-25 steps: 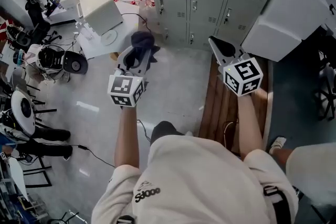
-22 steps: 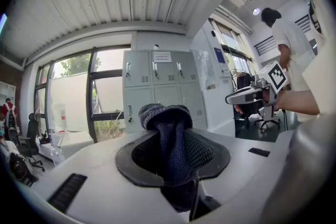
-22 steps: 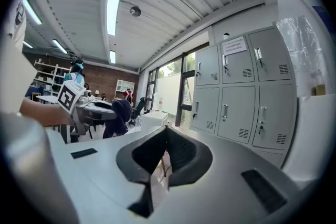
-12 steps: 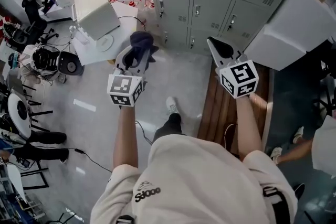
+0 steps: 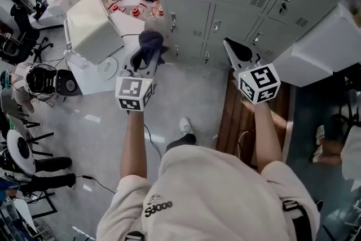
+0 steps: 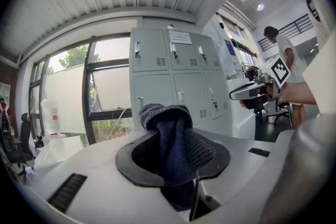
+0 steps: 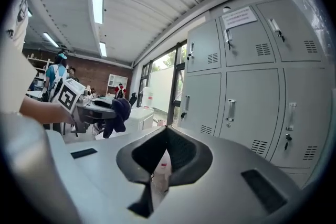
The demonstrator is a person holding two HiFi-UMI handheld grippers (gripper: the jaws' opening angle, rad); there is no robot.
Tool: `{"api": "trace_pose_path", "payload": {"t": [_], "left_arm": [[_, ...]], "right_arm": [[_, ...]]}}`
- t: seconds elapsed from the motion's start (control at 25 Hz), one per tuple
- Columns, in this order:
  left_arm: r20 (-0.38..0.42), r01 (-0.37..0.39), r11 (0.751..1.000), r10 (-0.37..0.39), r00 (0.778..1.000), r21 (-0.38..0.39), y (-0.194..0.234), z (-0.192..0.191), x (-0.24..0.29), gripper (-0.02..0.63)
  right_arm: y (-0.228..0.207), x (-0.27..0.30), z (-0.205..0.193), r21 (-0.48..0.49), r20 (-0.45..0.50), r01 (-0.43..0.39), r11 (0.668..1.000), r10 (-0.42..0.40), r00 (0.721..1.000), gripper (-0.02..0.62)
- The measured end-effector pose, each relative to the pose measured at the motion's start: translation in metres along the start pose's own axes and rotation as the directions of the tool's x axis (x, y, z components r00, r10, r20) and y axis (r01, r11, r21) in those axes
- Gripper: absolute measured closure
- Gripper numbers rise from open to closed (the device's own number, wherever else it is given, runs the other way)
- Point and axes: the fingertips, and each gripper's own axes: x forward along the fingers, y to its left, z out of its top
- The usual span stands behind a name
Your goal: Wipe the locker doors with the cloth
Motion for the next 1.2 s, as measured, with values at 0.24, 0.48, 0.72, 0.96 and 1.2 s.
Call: {"api": "trace_pose_path", "payload": {"t": [0.24,0.48,0.72,0.96,1.2], "left_arm": [[0.003,0.005,1.0,-0.005,1.0,-0.005,0.061,-0.013,0.062,0.485],[0.022,-0.026,0.998,0.027,0.999,-0.051,0.106,-0.031,0.111,0.485],[-0.023,-0.069,0.992,0.067,0.997,-0.109,0.146,-0.071,0.185,0.485],[-0.048,-0.086,0.984,0.079,0.996,-0.159,0.174,-0.123,0.267,0.485],[-0.022,-0.072,0.989,0.07,0.997,-0.131,0.185,-0.163,0.329,0.483]], "right_arm": [[-0.024,0.085,-0.003,-0.03,-0.028,0.027,0.999,-0.027,0.999,0.588],[-0.045,0.148,-0.014,-0.023,-0.019,0.063,0.998,-0.064,0.998,0.588],[-0.074,0.222,-0.043,0.044,-0.029,0.012,0.999,-0.011,1.0,0.588],[-0.106,0.29,-0.08,0.088,-0.01,-0.025,0.996,0.026,1.0,0.588],[-0.123,0.326,-0.111,0.102,-0.01,0.001,0.995,0.0,1.0,0.588]]}}
